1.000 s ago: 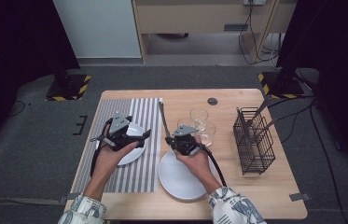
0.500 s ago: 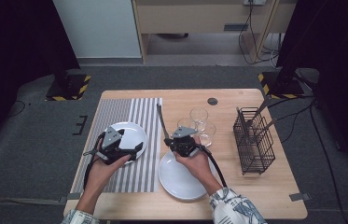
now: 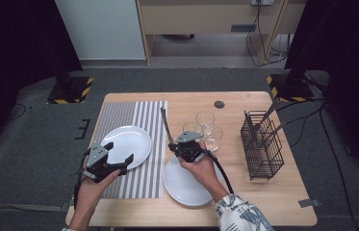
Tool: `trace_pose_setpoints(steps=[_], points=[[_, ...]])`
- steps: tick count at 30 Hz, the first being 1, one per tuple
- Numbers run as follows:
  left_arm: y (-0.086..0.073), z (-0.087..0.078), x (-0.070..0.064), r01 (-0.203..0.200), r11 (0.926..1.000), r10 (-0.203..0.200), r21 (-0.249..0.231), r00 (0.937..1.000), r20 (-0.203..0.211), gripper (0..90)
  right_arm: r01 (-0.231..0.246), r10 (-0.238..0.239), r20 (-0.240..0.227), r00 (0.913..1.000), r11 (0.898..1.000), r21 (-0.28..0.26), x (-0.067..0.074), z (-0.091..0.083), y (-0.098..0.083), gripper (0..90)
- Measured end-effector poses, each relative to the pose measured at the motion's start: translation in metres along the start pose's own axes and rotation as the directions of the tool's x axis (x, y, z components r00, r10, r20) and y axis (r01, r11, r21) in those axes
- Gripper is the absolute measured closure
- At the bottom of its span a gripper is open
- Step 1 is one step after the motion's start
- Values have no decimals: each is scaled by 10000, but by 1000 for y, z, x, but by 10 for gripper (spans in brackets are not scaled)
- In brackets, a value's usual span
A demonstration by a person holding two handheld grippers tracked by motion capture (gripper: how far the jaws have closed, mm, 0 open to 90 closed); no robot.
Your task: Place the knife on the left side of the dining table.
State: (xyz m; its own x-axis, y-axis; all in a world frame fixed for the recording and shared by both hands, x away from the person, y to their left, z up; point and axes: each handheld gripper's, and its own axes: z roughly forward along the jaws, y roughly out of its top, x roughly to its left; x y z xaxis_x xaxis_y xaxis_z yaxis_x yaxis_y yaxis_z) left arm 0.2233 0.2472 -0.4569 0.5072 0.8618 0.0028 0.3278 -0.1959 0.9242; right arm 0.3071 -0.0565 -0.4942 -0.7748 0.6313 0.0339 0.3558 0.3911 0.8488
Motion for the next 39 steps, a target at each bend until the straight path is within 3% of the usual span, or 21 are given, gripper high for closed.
trace_pose_setpoints(steps=[6, 10, 16, 23, 27, 29, 39], points=[[-12, -12, 5, 407, 9991, -409, -94, 9989, -233, 72, 91, -91, -141, 9999, 10000, 8, 4, 1, 1, 893], [-18, -16, 6, 686, 9976, -686, -95, 9976, -4, 72, 65, -65, -185, 9998, 10000, 5, 6, 2, 1, 893], [-30, -20, 9, 519, 9982, -502, 304, 9973, -535, 72, 21, -23, -263, 9997, 10000, -54, 8, 3, 3, 893], [-46, -24, 12, 316, 9961, -250, 821, 9964, -809, 70, 34, -39, -301, 9995, 9999, -167, 10, 1, 4, 893], [-51, -30, 12, 241, 9959, -155, 869, 9951, -979, 72, 10, -21, -397, 9992, 9996, -274, 14, 0, 5, 893], [-54, -33, 13, 522, 9952, -435, 824, 9936, -1043, 71, 36, -47, -422, 9991, 9997, -258, 15, 0, 5, 893], [-61, -40, 17, 897, 9927, -788, 807, 9886, -1286, 73, 76, -91, -553, 9984, 9996, -283, 20, 0, 5, 893]])
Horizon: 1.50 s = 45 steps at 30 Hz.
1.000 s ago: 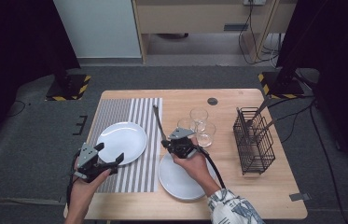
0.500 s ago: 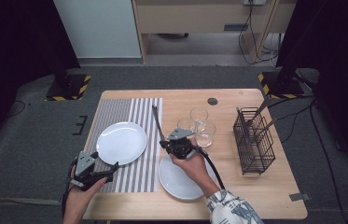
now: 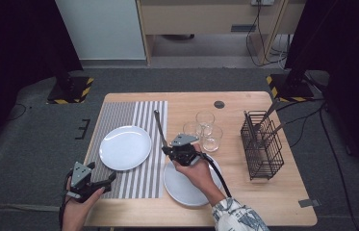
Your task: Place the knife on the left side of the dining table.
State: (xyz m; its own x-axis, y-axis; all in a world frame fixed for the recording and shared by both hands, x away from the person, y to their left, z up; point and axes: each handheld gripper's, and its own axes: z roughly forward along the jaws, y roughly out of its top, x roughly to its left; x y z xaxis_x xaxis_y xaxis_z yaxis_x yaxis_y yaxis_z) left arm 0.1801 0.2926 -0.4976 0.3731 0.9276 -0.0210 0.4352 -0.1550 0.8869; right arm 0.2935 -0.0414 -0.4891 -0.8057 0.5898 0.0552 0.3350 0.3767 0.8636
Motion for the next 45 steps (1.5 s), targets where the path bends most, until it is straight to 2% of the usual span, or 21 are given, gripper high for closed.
trace_pose_setpoints(steps=[2, 11, 22, 26, 29, 45], points=[[-1, -1, 1, -53, 10000, 54, 52, 10000, -67, 73, -20, 20, -46, 10000, 10000, -18, 0, 0, 0, 893], [-4, -6, 7, 217, 9998, -217, -7, 9995, -217, 73, -93, 92, -166, 9998, 9999, -63, 5, 3, 0, 893], [-9, -10, 8, 221, 9997, -219, 80, 9995, -211, 73, 14, -12, -393, 9992, 10000, 32, 13, 9, -1, 893], [-10, -13, 11, 368, 9993, -367, 25, 9988, -309, 73, 58, -57, -451, 9990, 10000, 24, 15, 9, 0, 893], [-12, -13, 11, 421, 9991, -419, 89, 9989, -214, 73, 100, -98, -467, 9989, 9999, 39, 16, 10, 1, 893], [-17, -20, 4, 118, 9991, -105, 403, 9994, -323, 70, 273, -265, -763, 9967, 9996, 95, 26, 16, 1, 893]])
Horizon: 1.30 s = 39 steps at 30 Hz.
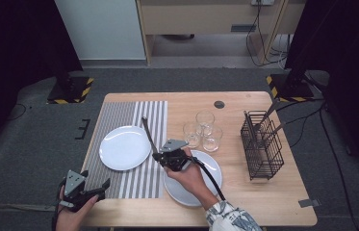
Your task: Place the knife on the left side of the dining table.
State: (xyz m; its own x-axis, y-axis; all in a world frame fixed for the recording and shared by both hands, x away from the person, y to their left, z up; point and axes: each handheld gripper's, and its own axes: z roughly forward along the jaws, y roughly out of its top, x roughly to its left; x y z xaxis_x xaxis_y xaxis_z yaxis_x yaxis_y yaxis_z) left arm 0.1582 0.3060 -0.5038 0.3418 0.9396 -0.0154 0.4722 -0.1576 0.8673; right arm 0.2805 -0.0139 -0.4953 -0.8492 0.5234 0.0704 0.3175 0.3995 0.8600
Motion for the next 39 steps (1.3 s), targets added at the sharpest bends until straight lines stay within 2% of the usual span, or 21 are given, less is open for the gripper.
trace_pose_setpoints(steps=[13, 18, 23, 39], points=[[0, 1, -1, -173, 9998, 173, 95, 9998, -36, 71, 241, -239, -282, 9993, 9997, 71, 8, 2, 2, 893], [0, 0, -3, -284, 9995, 285, 119, 9996, -86, 71, 193, -192, -384, 9991, 9998, 25, 9, 1, 2, 893], [-1, -1, -4, -441, 9988, 443, 233, 9990, -77, 70, 363, -356, -522, 9980, 9993, 115, 14, 1, 0, 893], [-3, -2, -5, -540, 9982, 541, 265, 9985, -41, 69, 539, -513, -771, 9957, 9980, 320, 22, -2, -9, 893]])
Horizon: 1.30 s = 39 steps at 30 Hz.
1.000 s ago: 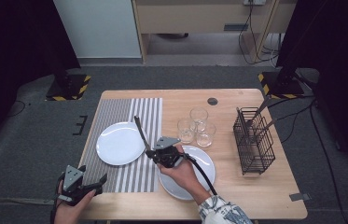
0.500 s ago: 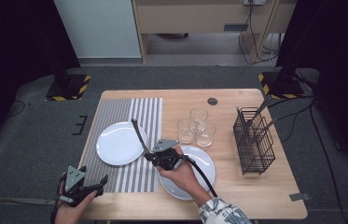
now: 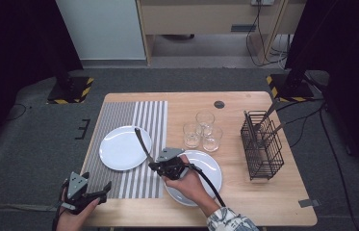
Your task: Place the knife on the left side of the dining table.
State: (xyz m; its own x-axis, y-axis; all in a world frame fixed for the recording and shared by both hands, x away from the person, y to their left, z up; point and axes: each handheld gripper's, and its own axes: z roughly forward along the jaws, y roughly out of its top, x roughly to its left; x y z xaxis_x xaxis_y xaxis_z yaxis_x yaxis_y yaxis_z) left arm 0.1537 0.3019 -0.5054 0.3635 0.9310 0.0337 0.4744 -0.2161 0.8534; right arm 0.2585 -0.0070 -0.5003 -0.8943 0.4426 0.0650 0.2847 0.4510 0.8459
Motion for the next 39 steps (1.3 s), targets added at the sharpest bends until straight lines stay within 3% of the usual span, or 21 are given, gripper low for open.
trace_pose_setpoints(steps=[26, 39], points=[[-1, 1, 0, -35, 10000, 36, 92, 10000, -23, 69, 555, -491, -772, 9958, 9949, 837, 9, -2, -11, 893], [-1, 1, 0, -67, 9999, 67, 103, 10000, -7, 69, 784, -688, -821, 9942, 9896, 1203, 11, 3, -14, 893]])
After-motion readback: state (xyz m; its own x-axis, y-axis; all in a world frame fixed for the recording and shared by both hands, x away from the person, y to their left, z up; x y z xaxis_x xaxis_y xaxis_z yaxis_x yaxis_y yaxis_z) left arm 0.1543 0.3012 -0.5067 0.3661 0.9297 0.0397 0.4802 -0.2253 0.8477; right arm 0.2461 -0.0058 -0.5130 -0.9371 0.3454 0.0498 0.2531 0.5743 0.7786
